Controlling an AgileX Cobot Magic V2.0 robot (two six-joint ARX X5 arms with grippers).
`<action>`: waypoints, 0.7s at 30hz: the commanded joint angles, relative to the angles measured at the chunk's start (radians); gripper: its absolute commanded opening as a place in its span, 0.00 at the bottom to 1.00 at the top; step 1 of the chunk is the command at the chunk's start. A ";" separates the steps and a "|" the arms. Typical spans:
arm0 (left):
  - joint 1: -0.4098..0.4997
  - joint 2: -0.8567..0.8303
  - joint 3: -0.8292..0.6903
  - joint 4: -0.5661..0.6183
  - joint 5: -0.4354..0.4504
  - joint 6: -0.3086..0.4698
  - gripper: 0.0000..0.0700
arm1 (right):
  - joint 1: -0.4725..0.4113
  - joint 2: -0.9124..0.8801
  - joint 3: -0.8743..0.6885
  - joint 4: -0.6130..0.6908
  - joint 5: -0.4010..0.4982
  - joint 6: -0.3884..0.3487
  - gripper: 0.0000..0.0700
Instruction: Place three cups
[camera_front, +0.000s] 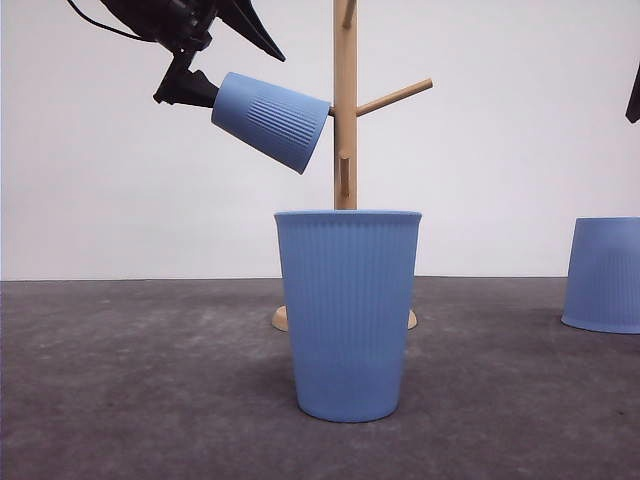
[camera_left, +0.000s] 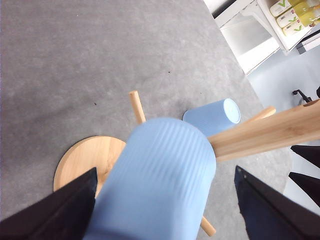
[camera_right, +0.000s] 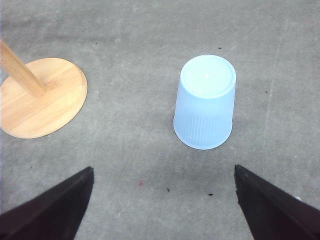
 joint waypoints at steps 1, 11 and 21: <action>0.003 0.028 0.031 0.006 -0.008 0.021 0.75 | 0.000 0.004 0.016 0.007 0.000 -0.019 0.82; 0.046 0.027 0.210 -0.168 -0.320 0.069 0.75 | 0.000 0.011 0.016 0.020 -0.002 -0.050 0.90; 0.037 0.012 0.482 -0.462 -0.657 0.091 0.74 | -0.001 0.133 0.016 0.135 0.002 -0.064 0.98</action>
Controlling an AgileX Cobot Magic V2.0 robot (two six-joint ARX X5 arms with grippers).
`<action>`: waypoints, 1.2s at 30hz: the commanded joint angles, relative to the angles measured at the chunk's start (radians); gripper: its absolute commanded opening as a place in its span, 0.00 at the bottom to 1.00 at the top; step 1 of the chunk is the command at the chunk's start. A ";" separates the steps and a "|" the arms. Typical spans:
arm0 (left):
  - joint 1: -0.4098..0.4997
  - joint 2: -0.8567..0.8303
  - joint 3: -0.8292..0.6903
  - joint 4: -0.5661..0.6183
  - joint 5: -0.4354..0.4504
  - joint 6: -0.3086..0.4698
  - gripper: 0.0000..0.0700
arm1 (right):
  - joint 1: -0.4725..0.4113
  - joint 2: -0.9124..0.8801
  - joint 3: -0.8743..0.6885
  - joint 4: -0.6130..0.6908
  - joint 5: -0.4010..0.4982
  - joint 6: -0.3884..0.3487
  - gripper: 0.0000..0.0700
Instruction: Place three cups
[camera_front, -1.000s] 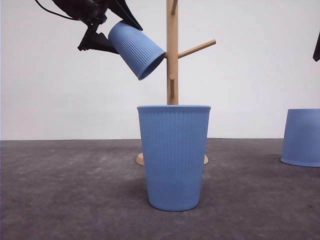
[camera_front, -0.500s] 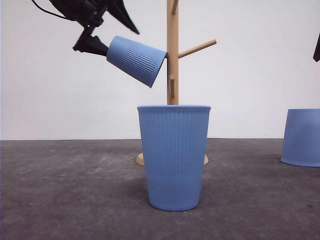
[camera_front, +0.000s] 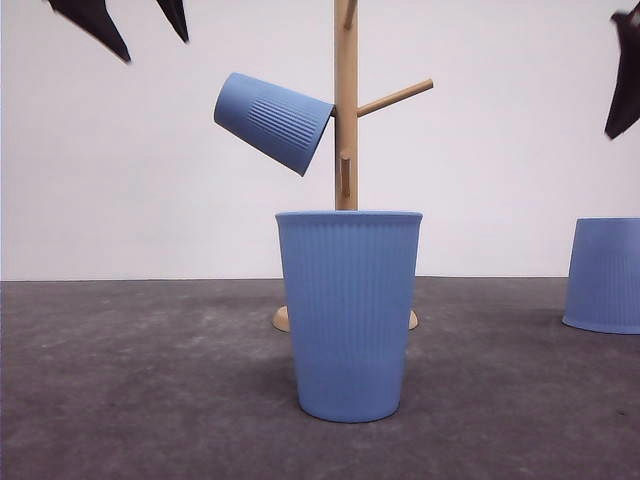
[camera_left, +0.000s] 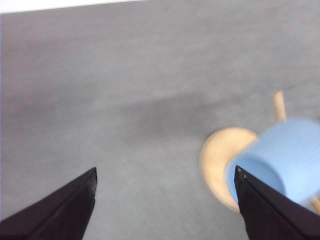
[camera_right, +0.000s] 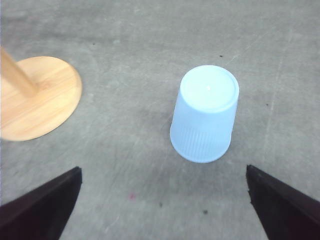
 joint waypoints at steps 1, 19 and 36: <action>-0.009 0.002 0.031 -0.044 -0.029 -0.004 0.74 | -0.001 0.032 0.016 0.038 0.005 -0.012 0.99; -0.097 -0.064 -0.189 -0.060 -0.276 -0.005 0.74 | -0.041 0.377 0.077 0.293 0.026 -0.008 0.99; -0.089 -0.383 -0.758 -0.059 -0.321 -0.037 0.74 | -0.082 0.543 0.128 0.375 -0.056 0.003 0.89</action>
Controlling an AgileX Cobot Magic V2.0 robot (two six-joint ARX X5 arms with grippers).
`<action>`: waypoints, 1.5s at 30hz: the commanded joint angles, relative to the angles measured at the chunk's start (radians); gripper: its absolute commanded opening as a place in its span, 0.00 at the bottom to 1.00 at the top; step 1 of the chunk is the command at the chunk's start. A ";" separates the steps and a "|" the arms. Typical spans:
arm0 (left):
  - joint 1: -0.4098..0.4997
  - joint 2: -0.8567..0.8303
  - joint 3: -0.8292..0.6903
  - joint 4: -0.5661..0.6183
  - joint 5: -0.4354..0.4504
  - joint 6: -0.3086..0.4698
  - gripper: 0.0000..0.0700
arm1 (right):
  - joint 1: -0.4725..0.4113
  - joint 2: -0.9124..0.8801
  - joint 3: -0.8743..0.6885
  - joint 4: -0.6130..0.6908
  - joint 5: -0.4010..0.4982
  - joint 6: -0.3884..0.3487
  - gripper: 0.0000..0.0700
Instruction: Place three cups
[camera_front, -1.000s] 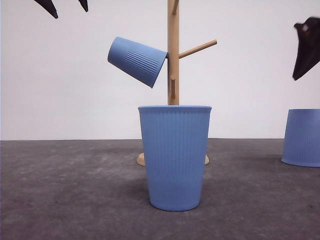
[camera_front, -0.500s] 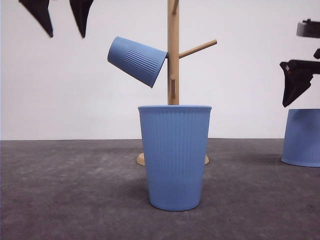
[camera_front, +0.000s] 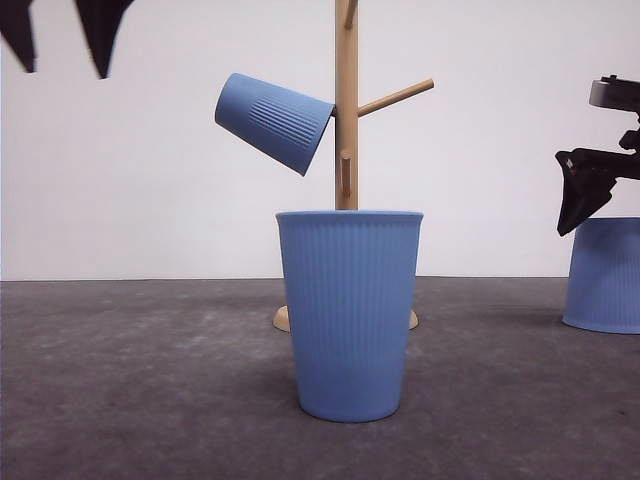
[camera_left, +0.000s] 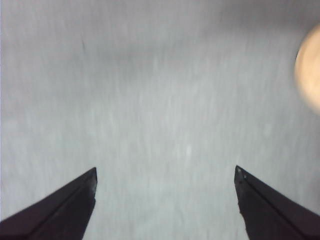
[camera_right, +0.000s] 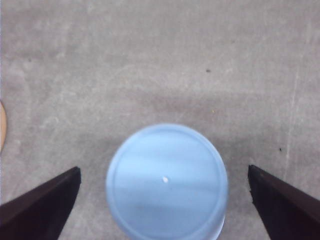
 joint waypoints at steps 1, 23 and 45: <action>-0.003 -0.024 -0.053 -0.052 -0.004 -0.024 0.74 | 0.000 0.032 0.016 0.011 -0.004 0.002 0.89; -0.068 -0.348 -0.459 -0.050 0.010 -0.140 0.74 | -0.040 0.049 0.108 -0.026 -0.183 0.075 0.40; -0.070 -0.412 -0.669 0.094 0.021 -0.130 0.74 | -0.102 0.044 0.475 0.059 -0.862 0.450 0.40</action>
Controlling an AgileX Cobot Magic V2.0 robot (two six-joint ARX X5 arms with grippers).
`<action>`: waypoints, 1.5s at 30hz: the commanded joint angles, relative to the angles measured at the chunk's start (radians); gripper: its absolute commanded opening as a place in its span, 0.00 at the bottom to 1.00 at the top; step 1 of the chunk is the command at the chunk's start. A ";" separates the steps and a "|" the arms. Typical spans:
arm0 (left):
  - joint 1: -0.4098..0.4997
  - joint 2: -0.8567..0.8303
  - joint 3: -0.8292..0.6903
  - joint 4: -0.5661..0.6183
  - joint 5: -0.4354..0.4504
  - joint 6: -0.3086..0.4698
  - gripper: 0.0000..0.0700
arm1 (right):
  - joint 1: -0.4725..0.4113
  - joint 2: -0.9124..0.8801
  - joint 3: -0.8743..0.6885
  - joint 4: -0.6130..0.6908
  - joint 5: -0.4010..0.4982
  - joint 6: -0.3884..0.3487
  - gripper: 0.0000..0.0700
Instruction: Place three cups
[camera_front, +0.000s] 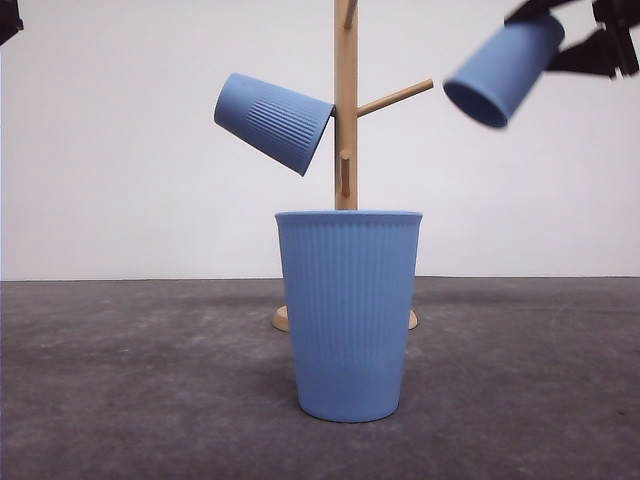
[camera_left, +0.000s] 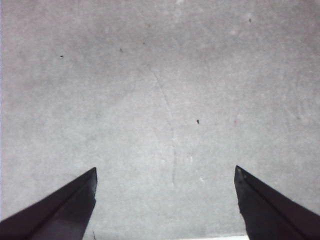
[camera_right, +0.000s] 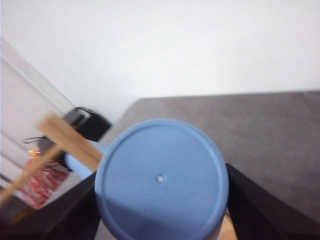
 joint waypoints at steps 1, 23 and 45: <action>-0.005 0.009 0.008 0.006 -0.001 0.006 0.74 | 0.001 0.007 0.036 0.014 -0.025 0.047 0.40; -0.009 0.009 0.008 0.057 0.049 0.006 0.74 | 0.247 0.017 0.045 -0.160 0.247 -0.204 0.57; -0.038 0.011 0.008 0.227 0.369 0.040 0.74 | 0.209 -0.112 0.046 -0.358 0.343 -0.330 0.83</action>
